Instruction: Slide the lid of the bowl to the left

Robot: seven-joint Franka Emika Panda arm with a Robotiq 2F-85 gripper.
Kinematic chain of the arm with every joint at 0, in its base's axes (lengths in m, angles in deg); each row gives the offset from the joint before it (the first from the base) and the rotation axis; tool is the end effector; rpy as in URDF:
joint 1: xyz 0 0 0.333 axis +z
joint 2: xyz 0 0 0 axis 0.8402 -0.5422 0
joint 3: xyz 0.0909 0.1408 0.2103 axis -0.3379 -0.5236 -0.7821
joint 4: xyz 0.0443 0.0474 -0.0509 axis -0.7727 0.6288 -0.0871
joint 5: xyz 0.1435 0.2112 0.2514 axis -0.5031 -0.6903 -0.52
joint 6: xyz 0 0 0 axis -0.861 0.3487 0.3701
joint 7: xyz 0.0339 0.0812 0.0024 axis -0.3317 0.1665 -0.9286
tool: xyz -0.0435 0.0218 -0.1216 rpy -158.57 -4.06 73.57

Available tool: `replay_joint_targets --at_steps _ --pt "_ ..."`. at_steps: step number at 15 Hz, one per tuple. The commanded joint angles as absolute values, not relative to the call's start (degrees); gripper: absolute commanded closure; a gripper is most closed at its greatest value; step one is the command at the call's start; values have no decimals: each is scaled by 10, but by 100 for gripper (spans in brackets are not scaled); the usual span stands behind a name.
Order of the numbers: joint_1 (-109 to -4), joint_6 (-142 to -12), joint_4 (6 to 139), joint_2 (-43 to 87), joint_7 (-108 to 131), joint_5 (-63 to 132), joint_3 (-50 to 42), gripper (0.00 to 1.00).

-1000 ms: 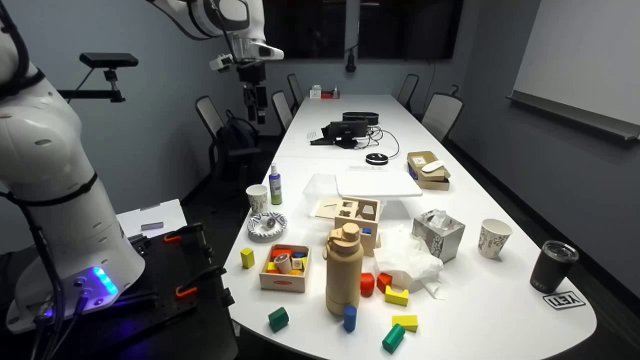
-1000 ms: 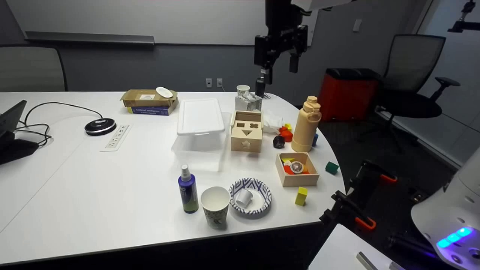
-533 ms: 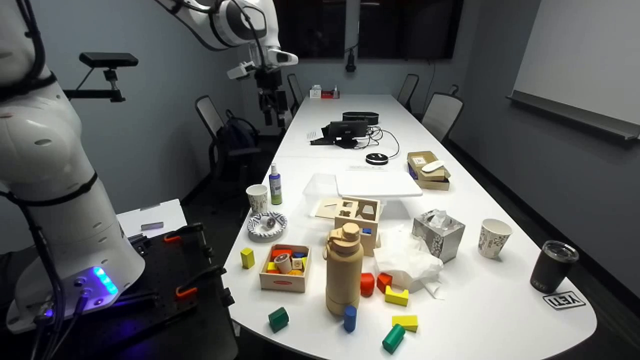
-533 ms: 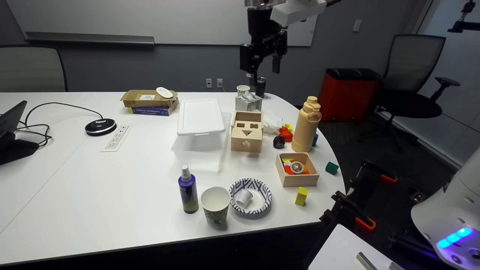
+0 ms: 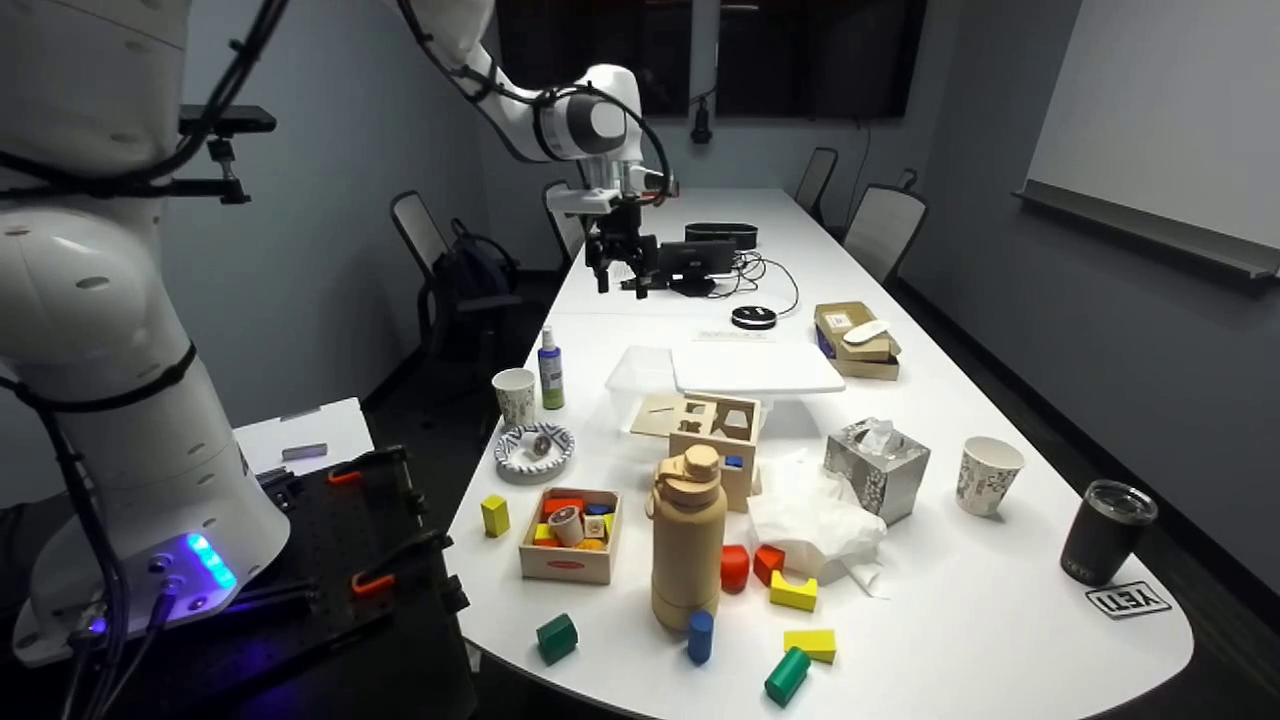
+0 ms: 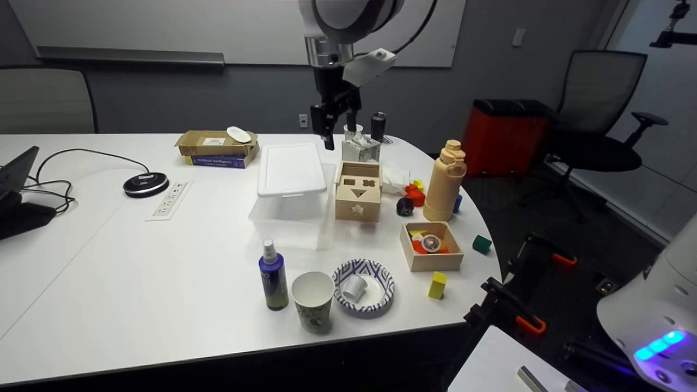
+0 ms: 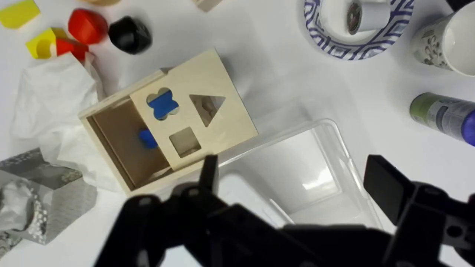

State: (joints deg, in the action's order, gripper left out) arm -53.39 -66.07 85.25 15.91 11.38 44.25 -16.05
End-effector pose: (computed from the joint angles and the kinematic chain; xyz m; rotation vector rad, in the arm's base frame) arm 0.5744 0.1038 0.2640 2.9834 0.3684 -0.0775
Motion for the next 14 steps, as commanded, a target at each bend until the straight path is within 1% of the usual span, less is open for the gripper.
replay_joint_targets --at_steps 1,9,14 --pt "-523 -611 707 43 19 429 -148 0" --pt "-504 -476 454 -151 -113 451 -134 0" --pt "-499 -479 311 -262 -157 443 -132 0"
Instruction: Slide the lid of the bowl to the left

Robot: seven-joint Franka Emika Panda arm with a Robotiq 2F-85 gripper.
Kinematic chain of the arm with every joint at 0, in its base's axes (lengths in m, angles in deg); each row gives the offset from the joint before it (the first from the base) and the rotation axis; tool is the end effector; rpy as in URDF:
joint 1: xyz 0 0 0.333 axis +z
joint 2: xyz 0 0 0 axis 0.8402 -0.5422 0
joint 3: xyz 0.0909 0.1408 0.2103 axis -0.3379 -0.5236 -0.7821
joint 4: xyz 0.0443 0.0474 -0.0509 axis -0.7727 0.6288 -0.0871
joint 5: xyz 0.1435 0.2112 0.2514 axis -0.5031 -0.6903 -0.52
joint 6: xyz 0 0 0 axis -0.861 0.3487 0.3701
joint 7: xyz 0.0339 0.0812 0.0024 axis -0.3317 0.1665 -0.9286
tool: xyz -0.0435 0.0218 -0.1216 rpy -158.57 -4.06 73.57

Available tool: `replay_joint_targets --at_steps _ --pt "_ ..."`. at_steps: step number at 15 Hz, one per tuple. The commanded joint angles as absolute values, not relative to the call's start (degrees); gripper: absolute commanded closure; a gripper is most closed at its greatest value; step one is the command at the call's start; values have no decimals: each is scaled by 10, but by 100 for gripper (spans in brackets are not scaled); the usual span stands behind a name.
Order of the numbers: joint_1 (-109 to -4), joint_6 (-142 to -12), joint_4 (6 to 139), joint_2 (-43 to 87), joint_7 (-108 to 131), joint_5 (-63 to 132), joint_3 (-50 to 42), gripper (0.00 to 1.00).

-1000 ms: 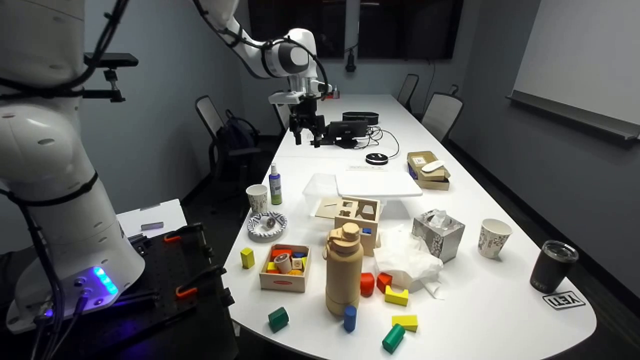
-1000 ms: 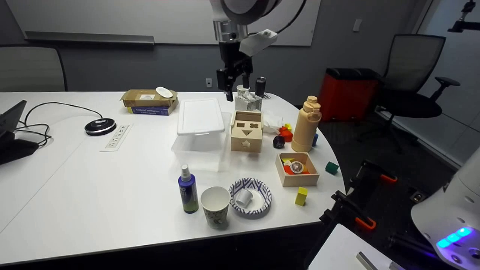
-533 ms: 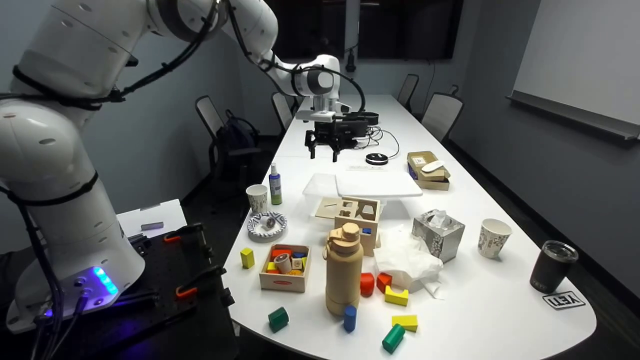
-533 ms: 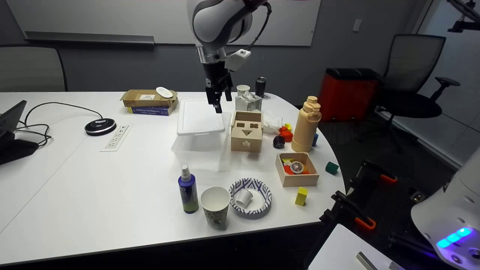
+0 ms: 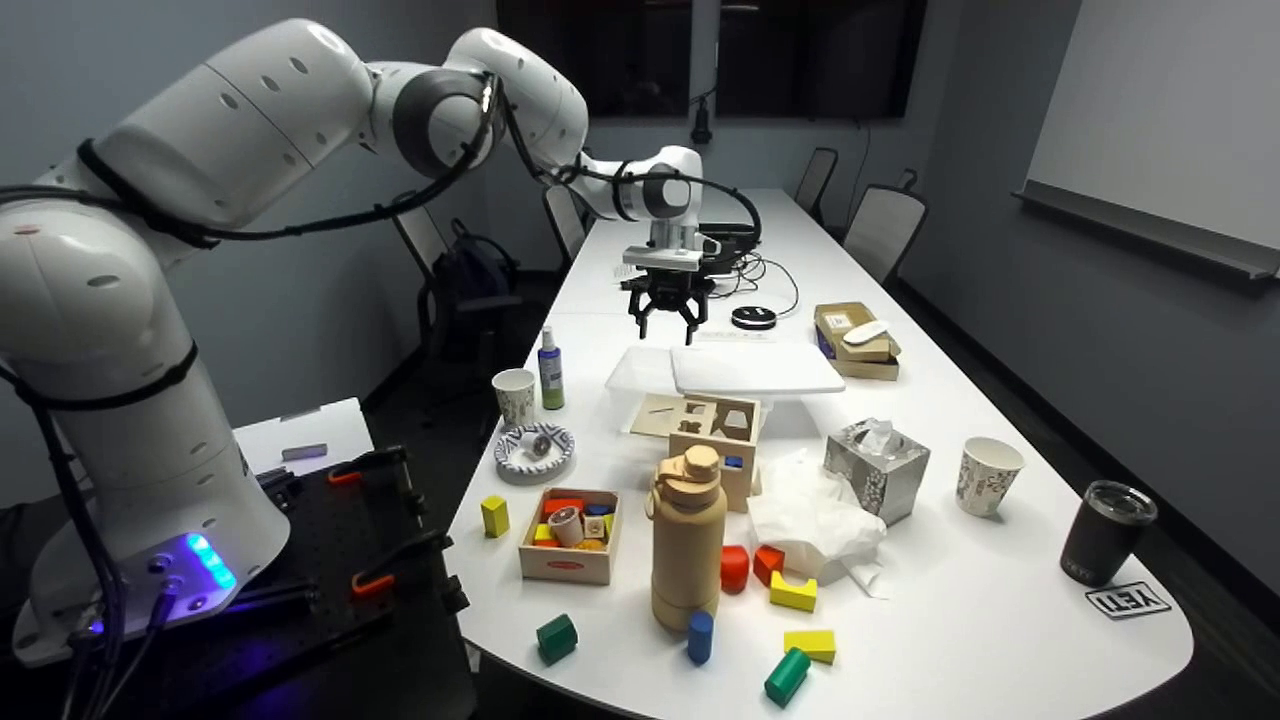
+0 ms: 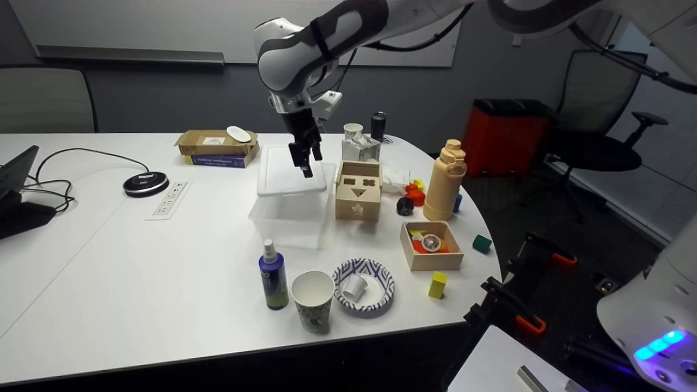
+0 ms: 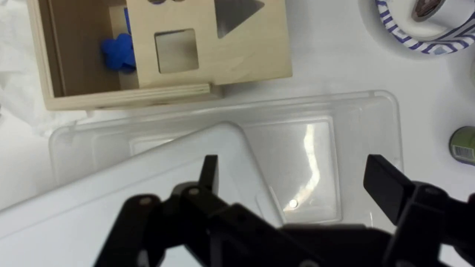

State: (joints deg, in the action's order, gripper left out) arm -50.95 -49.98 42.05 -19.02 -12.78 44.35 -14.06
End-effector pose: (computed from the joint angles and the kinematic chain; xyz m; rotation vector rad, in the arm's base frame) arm 0.6664 0.1043 0.1612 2.8885 0.9012 -0.3268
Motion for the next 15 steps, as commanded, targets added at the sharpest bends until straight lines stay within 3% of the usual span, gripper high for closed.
replay_joint_targets --at_steps 1,15 --pt "-498 -479 284 -283 -163 442 -132 0" --pt "-475 -443 137 -409 -195 440 -142 0"
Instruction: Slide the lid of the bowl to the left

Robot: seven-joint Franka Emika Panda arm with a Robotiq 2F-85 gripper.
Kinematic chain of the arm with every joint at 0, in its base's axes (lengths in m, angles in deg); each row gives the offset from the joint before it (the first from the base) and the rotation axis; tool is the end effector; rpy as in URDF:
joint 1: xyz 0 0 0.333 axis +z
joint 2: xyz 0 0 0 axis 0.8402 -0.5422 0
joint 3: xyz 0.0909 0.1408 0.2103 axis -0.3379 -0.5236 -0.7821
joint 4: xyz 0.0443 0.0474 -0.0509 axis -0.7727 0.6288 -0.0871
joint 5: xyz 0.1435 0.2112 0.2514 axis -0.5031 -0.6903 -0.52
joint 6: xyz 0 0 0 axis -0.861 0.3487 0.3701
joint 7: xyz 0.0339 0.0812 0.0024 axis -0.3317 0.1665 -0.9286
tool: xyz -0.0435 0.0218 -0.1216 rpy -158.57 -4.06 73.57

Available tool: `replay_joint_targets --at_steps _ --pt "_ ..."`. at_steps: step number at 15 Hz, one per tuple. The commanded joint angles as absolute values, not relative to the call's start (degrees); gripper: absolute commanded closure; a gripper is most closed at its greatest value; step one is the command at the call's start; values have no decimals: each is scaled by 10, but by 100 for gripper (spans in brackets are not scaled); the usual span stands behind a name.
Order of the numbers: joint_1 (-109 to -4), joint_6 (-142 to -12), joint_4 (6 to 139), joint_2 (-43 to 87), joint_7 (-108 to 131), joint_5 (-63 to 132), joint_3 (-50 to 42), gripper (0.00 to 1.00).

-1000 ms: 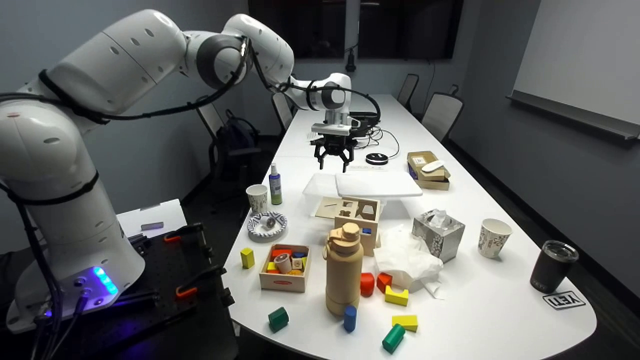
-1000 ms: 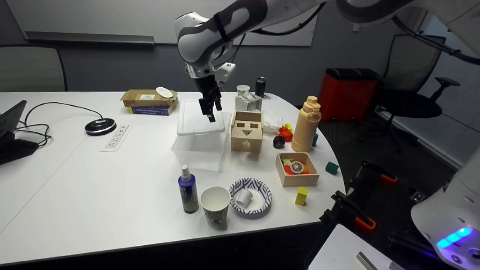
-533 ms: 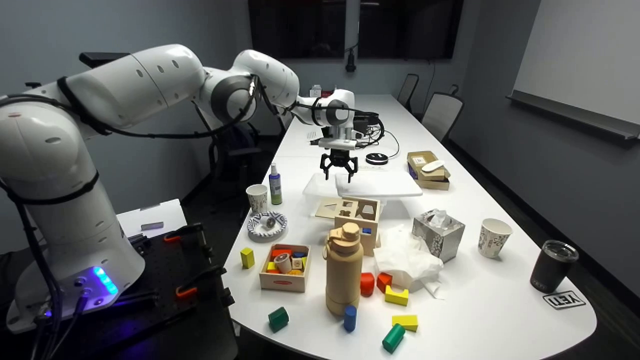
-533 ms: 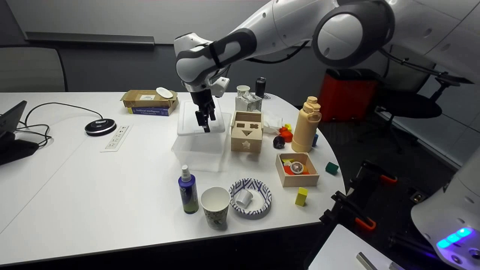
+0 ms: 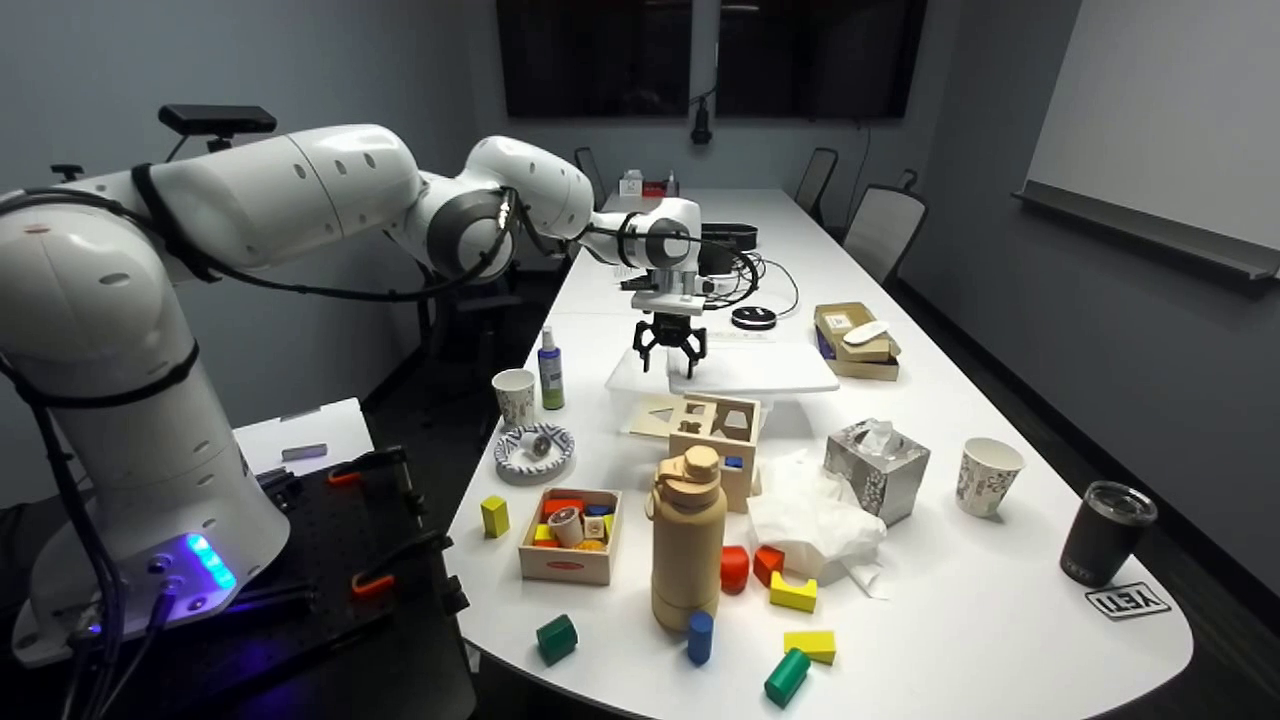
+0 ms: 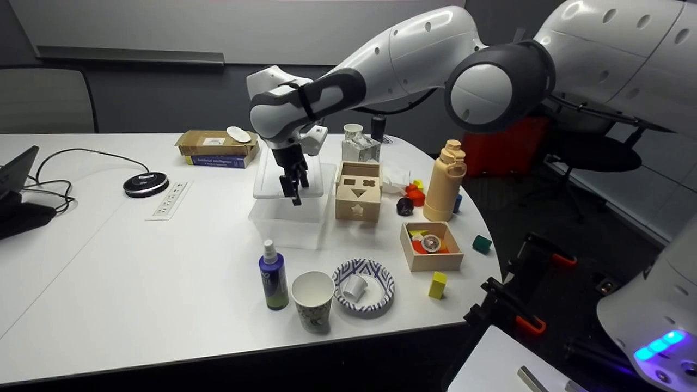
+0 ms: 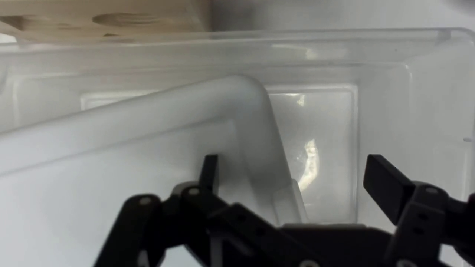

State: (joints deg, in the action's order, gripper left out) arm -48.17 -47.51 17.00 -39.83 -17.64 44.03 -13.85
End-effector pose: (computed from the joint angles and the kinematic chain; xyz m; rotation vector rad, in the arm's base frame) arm 0.6828 0.1246 0.0869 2.8670 1.0266 -0.2877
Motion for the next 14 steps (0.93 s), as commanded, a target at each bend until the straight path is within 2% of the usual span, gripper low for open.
replay_joint_targets --at_steps 1,14 --pt "-473 -436 135 -410 -196 439 -143 0" --pt "-474 -371 146 -411 -194 432 -154 0"
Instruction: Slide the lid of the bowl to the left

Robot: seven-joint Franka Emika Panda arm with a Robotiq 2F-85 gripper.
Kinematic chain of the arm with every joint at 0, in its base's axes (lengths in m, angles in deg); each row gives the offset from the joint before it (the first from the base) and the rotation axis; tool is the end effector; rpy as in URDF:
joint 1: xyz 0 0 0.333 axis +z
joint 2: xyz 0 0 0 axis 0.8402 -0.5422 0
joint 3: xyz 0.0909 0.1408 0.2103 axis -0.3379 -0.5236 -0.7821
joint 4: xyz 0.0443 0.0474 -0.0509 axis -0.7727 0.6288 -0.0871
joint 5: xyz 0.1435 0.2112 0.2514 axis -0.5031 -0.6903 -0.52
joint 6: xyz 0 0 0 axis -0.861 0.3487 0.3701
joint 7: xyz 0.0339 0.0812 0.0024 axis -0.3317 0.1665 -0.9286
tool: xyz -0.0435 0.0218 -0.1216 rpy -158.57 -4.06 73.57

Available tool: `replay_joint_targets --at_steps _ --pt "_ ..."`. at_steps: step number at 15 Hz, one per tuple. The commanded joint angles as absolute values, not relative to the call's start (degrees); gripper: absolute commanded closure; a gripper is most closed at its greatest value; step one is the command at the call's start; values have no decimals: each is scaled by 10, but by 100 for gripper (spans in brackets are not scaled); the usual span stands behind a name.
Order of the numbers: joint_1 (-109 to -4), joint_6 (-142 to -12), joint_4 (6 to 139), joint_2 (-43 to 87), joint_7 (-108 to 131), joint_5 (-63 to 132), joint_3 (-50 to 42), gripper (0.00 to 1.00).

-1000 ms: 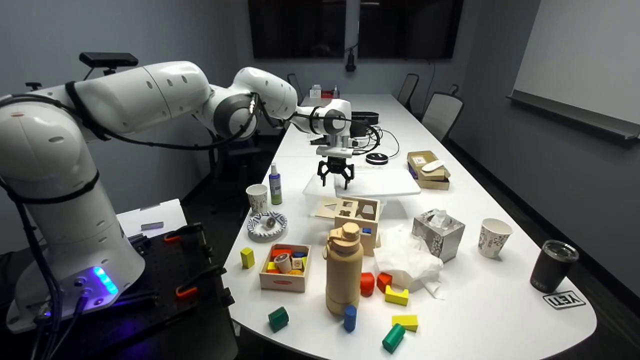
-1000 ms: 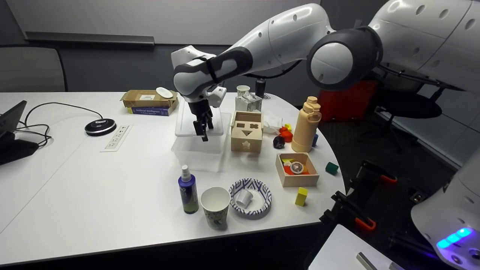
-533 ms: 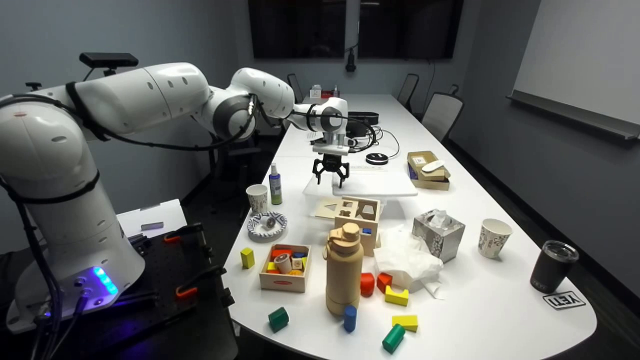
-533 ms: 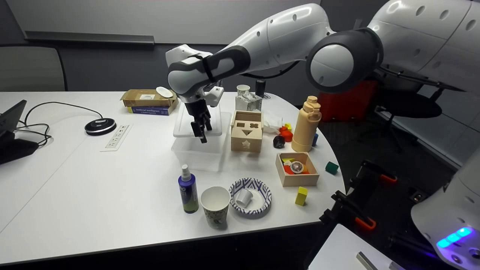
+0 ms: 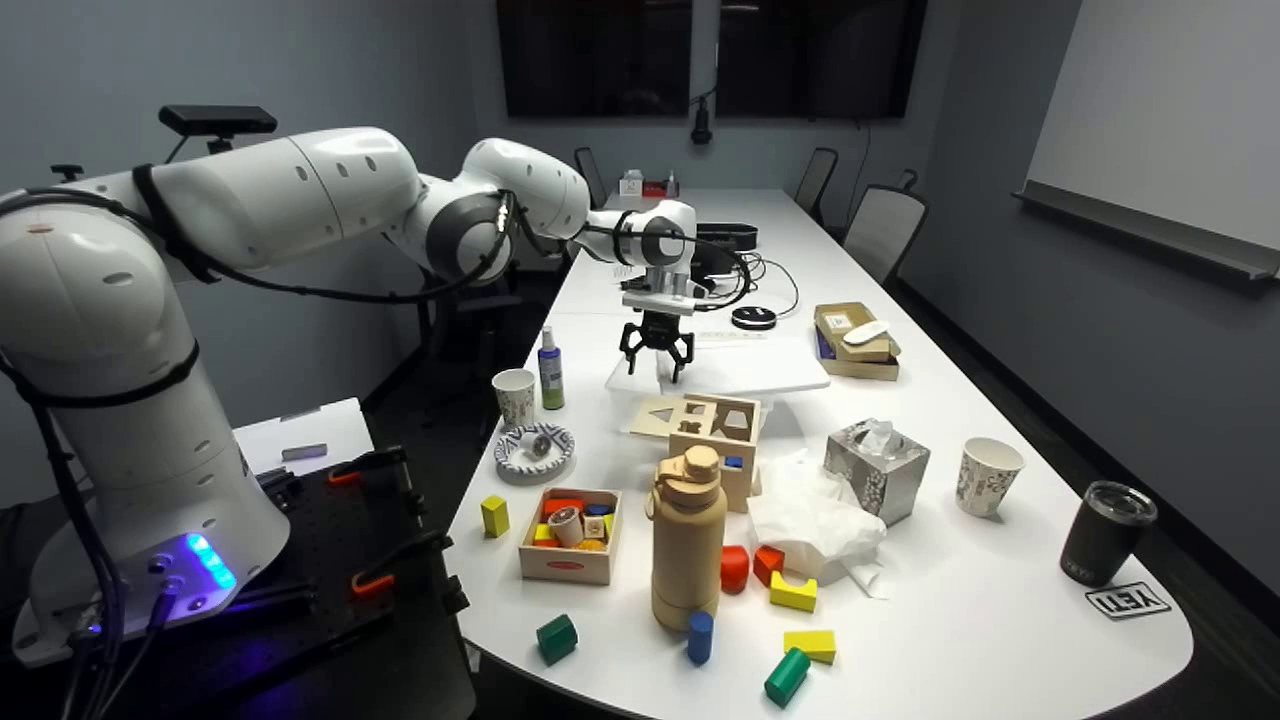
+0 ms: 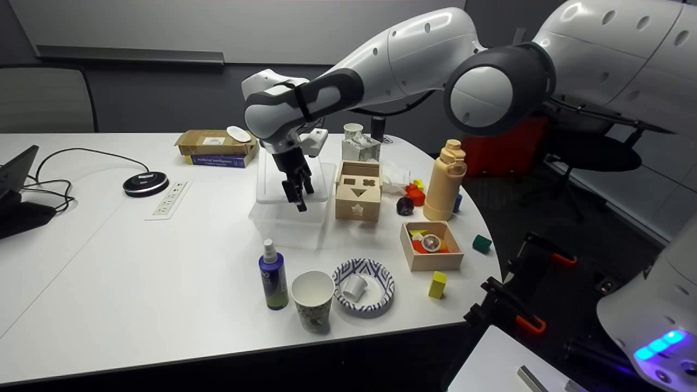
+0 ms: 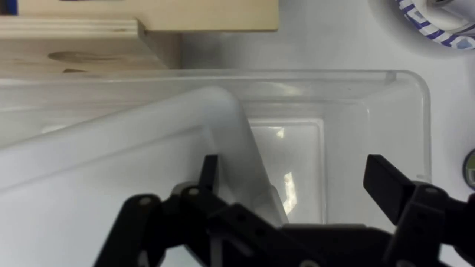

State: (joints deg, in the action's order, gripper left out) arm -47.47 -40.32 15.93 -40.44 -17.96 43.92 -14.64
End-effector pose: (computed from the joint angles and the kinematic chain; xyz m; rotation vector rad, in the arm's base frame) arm 0.6642 0.1320 0.0806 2.8614 1.0461 -0.4645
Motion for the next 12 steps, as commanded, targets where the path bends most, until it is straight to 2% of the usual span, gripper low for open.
replay_joint_targets --at_steps 1,12 --pt "-474 -363 146 -411 -194 430 -158 0" --pt "-467 -320 145 -414 -191 431 -189 0"
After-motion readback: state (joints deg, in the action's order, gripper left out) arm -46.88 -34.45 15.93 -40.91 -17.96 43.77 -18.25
